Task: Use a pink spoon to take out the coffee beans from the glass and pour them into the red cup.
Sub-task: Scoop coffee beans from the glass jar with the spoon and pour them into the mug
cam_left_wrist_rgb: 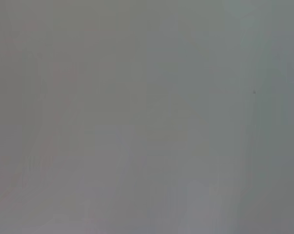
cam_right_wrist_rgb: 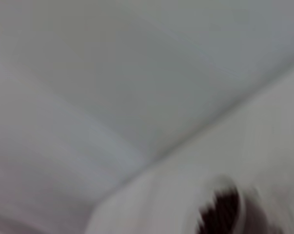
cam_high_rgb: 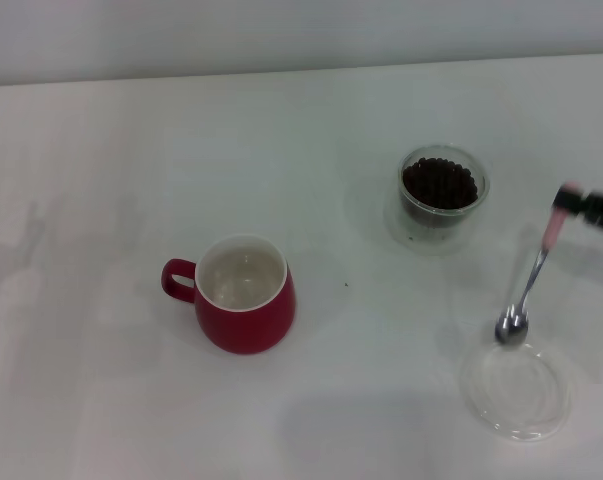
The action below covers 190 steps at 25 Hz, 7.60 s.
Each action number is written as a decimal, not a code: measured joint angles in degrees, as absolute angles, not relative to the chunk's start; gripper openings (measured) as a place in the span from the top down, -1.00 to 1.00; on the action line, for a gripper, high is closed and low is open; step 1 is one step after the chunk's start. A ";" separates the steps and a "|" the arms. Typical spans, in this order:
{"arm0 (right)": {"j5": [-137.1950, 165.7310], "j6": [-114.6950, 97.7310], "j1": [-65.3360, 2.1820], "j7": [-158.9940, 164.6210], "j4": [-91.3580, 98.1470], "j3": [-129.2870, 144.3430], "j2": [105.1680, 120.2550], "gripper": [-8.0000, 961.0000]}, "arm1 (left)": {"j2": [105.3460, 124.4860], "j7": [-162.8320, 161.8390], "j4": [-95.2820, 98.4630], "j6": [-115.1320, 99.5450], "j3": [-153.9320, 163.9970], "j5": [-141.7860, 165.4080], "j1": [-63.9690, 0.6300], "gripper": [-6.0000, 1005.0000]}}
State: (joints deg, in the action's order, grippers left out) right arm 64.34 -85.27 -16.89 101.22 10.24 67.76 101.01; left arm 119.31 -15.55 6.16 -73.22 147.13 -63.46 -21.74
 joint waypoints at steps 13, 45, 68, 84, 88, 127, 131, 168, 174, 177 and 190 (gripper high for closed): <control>64.46 -83.14 -19.73 87.24 25.18 49.67 110.58 0.67 | 119.32 -15.55 6.23 -73.21 147.13 -63.45 -22.49 -0.75; 68.58 -72.46 -23.28 66.46 22.97 50.83 113.68 0.65 | 119.39 -16.18 7.01 -70.93 147.13 -65.14 -23.13 -0.75; 68.09 -68.27 -22.59 75.72 20.74 50.14 115.05 0.64 | 119.28 -15.93 7.26 -68.97 147.13 -65.03 -23.89 -0.75; 68.02 -59.44 -23.41 95.62 20.74 50.47 115.22 0.63 | 119.18 -15.81 6.92 -69.06 147.13 -65.04 -24.34 -0.75; 67.99 -59.02 -23.41 98.19 20.74 50.20 115.22 0.62 | 119.18 -15.82 6.86 -69.08 147.13 -65.04 -24.45 -0.75; 64.85 -60.43 -24.59 113.19 21.33 51.91 113.14 0.60 | 119.33 -15.73 6.62 -68.93 147.13 -65.13 -24.61 -0.75; 64.87 -62.45 -25.08 113.85 21.38 52.54 112.91 0.60 | 119.31 -15.73 6.59 -68.84 147.13 -65.13 -24.70 -0.75; 54.14 -63.50 -32.37 114.74 21.39 80.11 116.23 0.57 | 119.56 -13.53 7.62 -68.74 147.48 -64.74 -24.80 -0.75; 49.82 -60.17 -32.99 112.73 21.44 86.65 116.20 0.57 | 119.55 -13.53 7.80 -68.74 147.53 -64.78 -24.68 -0.75; 46.10 -58.94 -33.20 109.21 21.46 90.28 116.19 0.57 | 119.61 -13.60 7.83 -68.74 147.57 -64.77 -24.58 -0.75; 34.12 -64.52 -31.90 86.06 24.62 100.90 116.19 0.56 | 119.51 -13.61 7.82 -68.73 147.30 -64.97 -24.17 -0.75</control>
